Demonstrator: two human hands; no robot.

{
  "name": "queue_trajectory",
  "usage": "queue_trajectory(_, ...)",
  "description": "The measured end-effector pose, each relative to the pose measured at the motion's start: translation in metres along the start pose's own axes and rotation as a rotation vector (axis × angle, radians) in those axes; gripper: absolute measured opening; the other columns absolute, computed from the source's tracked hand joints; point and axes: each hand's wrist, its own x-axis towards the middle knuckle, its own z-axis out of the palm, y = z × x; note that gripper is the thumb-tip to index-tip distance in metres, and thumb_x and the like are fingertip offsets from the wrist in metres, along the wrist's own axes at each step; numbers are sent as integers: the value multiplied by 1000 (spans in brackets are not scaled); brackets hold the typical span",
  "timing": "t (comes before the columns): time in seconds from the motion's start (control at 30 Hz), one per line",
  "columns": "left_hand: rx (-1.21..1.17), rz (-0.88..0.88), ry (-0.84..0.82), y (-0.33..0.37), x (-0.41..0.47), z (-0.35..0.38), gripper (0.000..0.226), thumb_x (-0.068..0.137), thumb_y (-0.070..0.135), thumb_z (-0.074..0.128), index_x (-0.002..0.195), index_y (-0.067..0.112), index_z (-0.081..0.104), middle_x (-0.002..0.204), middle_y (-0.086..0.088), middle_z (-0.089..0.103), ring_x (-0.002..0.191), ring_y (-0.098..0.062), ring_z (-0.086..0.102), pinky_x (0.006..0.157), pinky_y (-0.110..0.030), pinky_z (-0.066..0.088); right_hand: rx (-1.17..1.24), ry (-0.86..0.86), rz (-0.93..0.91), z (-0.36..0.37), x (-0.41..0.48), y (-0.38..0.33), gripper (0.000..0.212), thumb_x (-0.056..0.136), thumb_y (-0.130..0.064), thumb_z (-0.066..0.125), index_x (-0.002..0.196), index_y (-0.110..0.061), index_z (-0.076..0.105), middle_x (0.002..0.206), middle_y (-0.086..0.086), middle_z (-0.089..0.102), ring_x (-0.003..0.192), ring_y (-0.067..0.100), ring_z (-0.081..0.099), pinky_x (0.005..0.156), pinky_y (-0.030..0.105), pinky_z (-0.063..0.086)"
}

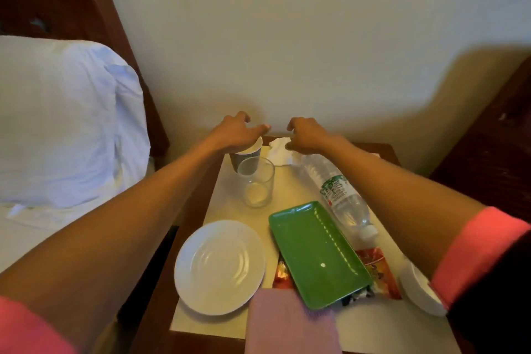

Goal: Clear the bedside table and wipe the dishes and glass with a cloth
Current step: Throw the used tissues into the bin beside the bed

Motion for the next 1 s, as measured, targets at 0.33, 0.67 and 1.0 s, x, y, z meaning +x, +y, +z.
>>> queue_trajectory(0.33,106,-21,77,-14,20,3,54,81,53,71,114,11,62,114,-7,64,90,-23,56,72,-31,49,-297,-177,-169,23,21,4,70,90,-44,63,149,-17,36,148,10,43,132,32,44,105,40,38)
queue_trajectory(0.67,-272,25,502,-73,-59,-30,56,82,53,68,125,20,54,119,0,58,103,-17,56,81,-29,51,238,199,-158,24,12,-24,22,81,-11,77,101,-3,75,101,14,73,86,21,66,80,29,53)
queue_trajectory(1.0,-316,-425,559,-187,-151,-4,35,80,44,62,100,16,60,109,-13,65,103,-37,58,91,-43,49,496,358,-474,4,-58,-158,26,93,-31,65,107,-11,74,93,-5,68,77,1,61,64,3,43)
